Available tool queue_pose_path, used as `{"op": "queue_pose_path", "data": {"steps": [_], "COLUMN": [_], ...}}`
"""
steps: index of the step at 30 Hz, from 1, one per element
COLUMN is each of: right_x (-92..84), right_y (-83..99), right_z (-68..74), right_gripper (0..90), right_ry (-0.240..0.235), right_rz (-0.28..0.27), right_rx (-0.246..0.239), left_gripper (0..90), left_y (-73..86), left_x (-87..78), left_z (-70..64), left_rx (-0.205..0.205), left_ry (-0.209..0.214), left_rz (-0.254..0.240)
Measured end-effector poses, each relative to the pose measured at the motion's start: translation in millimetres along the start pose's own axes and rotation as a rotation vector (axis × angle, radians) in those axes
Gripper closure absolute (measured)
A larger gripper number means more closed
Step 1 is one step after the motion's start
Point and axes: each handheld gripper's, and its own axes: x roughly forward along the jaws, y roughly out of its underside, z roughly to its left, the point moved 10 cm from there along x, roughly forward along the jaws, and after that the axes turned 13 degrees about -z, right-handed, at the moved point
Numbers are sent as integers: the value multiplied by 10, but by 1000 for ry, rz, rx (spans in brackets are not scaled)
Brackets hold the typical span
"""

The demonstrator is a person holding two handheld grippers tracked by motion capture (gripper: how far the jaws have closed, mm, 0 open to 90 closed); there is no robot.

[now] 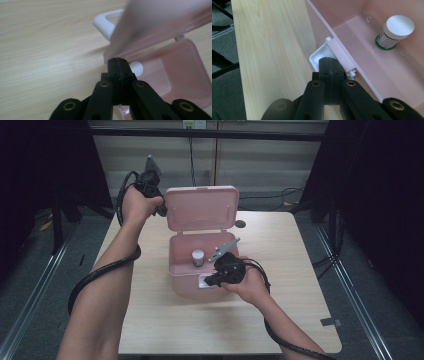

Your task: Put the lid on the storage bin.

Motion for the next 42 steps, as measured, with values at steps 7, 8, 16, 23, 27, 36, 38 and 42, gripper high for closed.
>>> {"op": "queue_pose_path", "data": {"steps": [7, 8, 16, 23, 27, 36, 38, 42], "right_x": [13, 13, 16, 16, 16, 17, 19, 24], "right_y": [-9, -9, -12, -11, -8, -12, -14, -17], "right_z": [-3, 0, -4, -2, 2, -12, -13, -16], "right_gripper": [900, 900, 900, 900, 900, 900, 900, 900], "right_ry": [3, 4, 5, 3, 0, -30, -33, -30], "right_rz": [-4, -4, -6, -6, -6, -9, -9, -1], "right_rx": [3, 4, 2, 2, -1, 5, 4, -4], "left_gripper": [900, 900, 900, 857, 633, 788, 861, 869], "left_y": [13, 15, 37, 64, -14, -130, -117, -107], "left_x": [-7, -2, 33, 95, 221, 606, 616, 562], "left_z": [-54, -58, -107, 3, 159, 203, 215, 191], "left_rx": [18, 11, 25, 33, 1, -37, -37, -42], "left_ry": [23, 28, 50, 5, -42, -17, -40, -40], "left_rz": [-5, -6, -1, 2, -71, -74, -54, -22]}}
